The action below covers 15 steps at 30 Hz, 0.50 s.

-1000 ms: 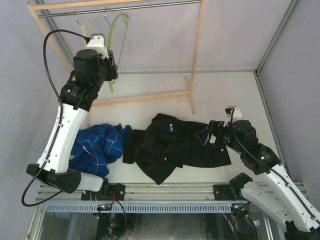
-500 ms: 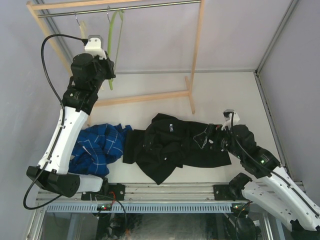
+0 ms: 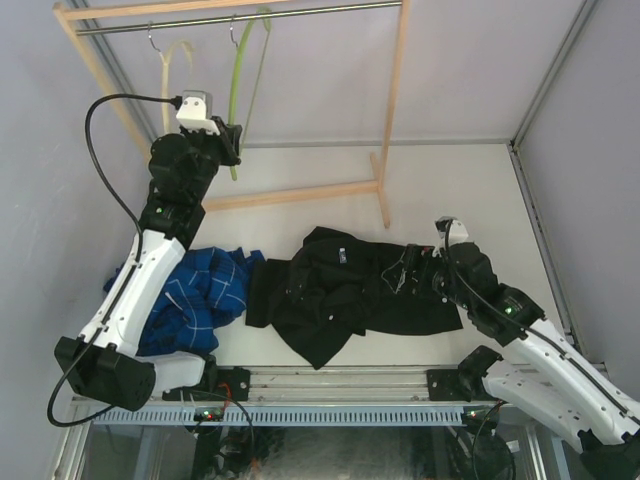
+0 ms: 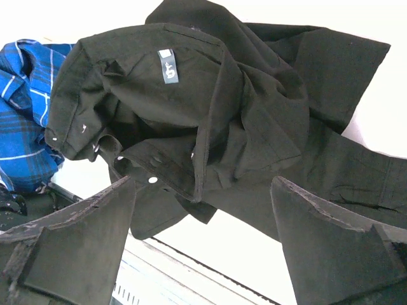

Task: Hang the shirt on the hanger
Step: Pick up the hanger from the clothesline.

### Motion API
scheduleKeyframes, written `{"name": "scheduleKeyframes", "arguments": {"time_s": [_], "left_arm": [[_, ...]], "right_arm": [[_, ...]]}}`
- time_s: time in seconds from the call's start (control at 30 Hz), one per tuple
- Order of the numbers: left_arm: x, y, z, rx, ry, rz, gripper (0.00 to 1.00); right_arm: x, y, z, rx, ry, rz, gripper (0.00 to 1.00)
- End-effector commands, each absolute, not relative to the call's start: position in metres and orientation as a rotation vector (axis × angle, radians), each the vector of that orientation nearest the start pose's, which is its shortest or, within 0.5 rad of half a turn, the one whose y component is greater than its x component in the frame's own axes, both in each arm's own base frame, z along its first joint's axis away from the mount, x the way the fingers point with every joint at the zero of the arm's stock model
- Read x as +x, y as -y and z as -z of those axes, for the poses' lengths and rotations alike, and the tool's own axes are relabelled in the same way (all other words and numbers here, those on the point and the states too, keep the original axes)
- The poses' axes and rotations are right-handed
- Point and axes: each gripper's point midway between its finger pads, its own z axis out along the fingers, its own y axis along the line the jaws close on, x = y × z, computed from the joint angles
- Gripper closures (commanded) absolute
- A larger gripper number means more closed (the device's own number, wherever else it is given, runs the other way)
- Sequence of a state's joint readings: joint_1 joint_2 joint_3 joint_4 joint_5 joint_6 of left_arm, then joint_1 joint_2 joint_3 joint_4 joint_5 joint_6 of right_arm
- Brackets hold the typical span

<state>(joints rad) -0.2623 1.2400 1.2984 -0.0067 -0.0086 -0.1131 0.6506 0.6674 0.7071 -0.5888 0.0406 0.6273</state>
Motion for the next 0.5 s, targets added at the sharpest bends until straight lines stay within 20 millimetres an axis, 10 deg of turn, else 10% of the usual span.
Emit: {"name": "scheduleKeyframes", "arguments": {"time_s": [0.0,0.47], "left_arm": [[0.39,0.117,-0.471,0.13,-1.28,0.352,1.0],[0.362,0.123,-0.496,0.148,-1.168,0.437,1.0]], "right_arm": [[0.193,-0.175,-0.191,-0.026,-2.182,-0.733,0.13],[0.191,-0.175,-0.186,-0.028,-2.2,-0.731,0.13]]}}
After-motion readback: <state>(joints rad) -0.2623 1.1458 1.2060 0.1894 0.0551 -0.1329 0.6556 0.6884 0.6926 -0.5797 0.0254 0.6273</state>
